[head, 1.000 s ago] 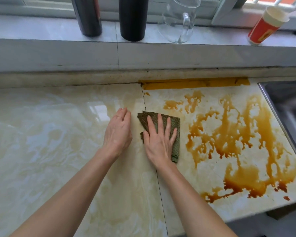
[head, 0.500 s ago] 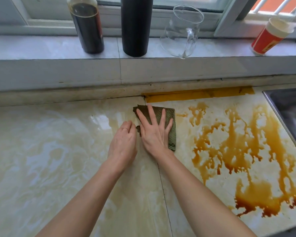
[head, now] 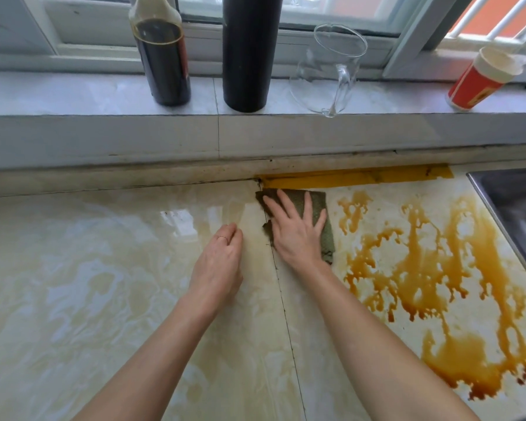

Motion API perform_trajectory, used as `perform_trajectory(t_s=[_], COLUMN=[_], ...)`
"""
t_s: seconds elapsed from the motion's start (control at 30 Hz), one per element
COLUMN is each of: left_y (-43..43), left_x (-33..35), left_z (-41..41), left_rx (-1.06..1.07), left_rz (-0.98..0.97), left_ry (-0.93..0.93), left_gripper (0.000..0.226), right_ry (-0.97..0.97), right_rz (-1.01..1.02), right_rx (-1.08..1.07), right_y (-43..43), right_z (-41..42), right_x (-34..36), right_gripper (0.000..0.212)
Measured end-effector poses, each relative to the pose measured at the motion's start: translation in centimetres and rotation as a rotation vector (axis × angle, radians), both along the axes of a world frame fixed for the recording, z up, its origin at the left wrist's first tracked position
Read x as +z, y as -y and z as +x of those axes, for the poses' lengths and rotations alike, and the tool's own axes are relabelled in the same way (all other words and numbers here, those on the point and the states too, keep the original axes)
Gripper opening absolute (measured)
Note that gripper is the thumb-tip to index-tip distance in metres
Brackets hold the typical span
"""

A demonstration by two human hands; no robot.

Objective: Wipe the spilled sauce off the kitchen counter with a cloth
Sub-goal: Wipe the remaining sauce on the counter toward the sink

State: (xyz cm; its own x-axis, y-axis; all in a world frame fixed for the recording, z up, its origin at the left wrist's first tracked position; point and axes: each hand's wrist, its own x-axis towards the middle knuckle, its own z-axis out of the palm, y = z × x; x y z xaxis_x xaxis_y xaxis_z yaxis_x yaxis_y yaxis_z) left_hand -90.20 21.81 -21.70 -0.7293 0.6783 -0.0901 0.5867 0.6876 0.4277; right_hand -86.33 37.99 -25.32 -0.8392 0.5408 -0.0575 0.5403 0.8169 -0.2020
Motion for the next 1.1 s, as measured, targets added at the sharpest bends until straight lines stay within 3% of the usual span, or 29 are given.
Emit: perform_trajectory(t_s=[0.17,0.33,0.57,0.77,0.97,1.1], left_y=[0.0,-0.1,0.3,0.3,0.3,0.4], left_x=[0.3,0.3,0.5,0.2,0.2,-0.2], left_z=[0.1,0.5,0.7,0.6,0.6,0.6], left_rx=[-0.007,-0.019,-0.027,-0.026,-0.035,-0.050], left_rz=[-0.009,-0.009,-0.005,0.004,-0.007,-0.011], left_ry=[-0.010,-0.028,-0.010,0.012,0.031,0.024], left_gripper=[0.059,0.063,0.064,0.064,0.064,0.066], right_ry=[-0.046,-0.009,-0.031,-0.067,-0.072,-0.112], right_rz=[-0.108,-0.018,-0.112,-0.008,-0.076,-0.004], right_rx=[-0.224,0.017,-0.196,-0.005,-0.220,-0.018], right_y=[-2.7,2.2,-2.2,1.2,1.2,6.2], right_z=[-0.4,2.5,0.2,4.7,4.1,8.9], right_x=[0.5,-0.5,0.3,-0.6,-0.3,-0.8], right_gripper=[0.047,0.049,0.052,0.049,0.051,0.051])
